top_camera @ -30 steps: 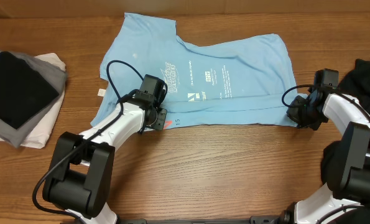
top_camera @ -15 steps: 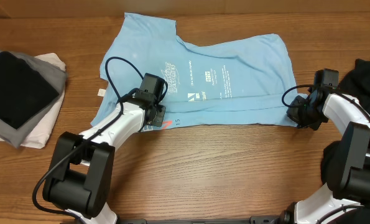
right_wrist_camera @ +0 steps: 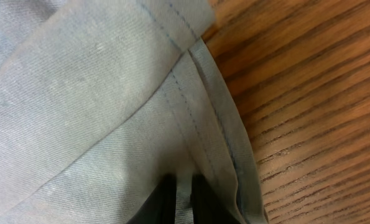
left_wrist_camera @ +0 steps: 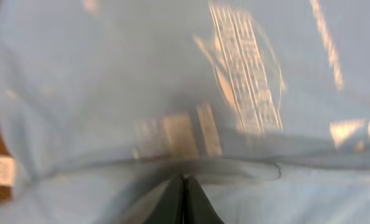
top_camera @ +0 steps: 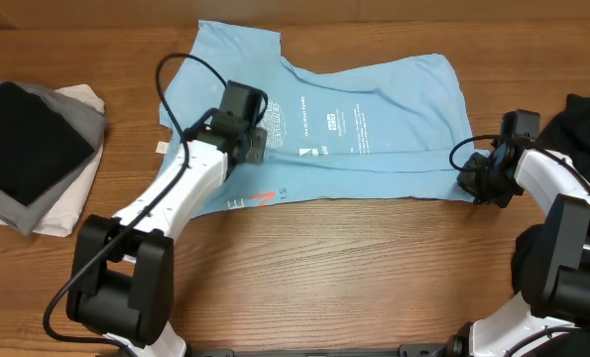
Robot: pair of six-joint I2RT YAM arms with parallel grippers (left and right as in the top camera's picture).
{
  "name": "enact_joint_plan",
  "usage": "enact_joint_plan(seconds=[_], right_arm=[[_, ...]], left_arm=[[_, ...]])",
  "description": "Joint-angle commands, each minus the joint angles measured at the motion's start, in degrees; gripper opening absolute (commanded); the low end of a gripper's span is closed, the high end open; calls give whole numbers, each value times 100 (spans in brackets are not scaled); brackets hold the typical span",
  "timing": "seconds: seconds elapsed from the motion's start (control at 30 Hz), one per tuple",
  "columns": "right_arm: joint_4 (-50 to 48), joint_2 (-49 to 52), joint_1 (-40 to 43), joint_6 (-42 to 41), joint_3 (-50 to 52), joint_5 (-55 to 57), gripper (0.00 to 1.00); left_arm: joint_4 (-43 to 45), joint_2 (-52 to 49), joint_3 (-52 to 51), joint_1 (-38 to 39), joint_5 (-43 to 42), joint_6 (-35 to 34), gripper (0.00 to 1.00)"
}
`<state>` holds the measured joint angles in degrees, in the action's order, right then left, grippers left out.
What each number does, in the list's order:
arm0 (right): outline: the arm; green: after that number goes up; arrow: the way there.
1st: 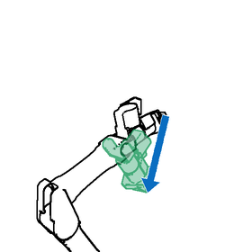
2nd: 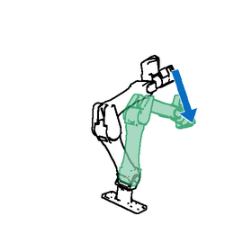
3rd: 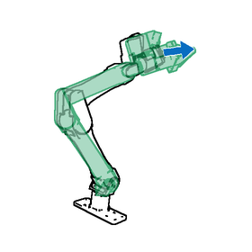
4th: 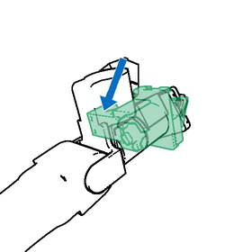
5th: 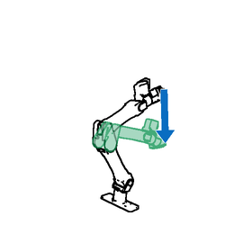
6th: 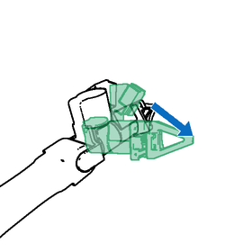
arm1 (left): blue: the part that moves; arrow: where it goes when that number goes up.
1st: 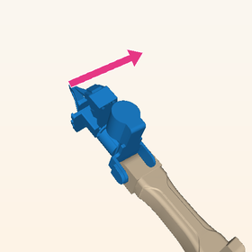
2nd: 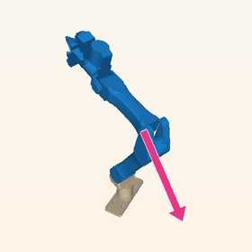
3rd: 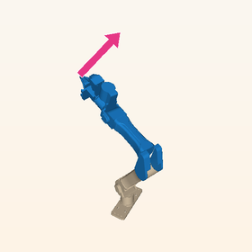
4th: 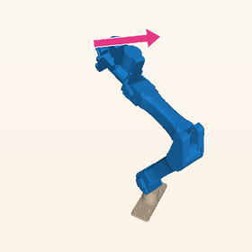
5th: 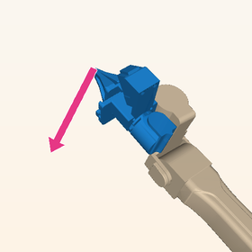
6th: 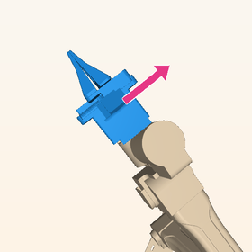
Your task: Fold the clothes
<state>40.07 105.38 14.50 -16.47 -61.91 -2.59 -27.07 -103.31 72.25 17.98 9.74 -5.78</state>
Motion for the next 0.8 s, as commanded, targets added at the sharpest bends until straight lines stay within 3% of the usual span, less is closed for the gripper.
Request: enact_joint_plan(seconds=[0.0,0.1,0.2,0.27,0.47,0.6,0.77], right_arm=[[-57,31,-13,2,118,-4,13],[-57,31,-13,2,118,-4,13],[-57,31,-13,2,118,-4,14],[-57,31,-13,0,118,-7,18],[107,28,-7,-4,-199,-11,24],[420,28,9,0,-774,-9,36],[184,31,37,-2,-994,-7,36]], left_arm=[[356,-81,223,-437,140,-184,4],[505,-85,221,-767,107,-592,4],[457,-85,221,-918,-184,-664,10],[310,-83,223,-938,-459,-664,12],[-876,-83,221,-702,-1838,-662,5],[-1469,-83,188,-492,-1762,-557,4],[-1652,-83,7,-446,-1528,-640,4]])
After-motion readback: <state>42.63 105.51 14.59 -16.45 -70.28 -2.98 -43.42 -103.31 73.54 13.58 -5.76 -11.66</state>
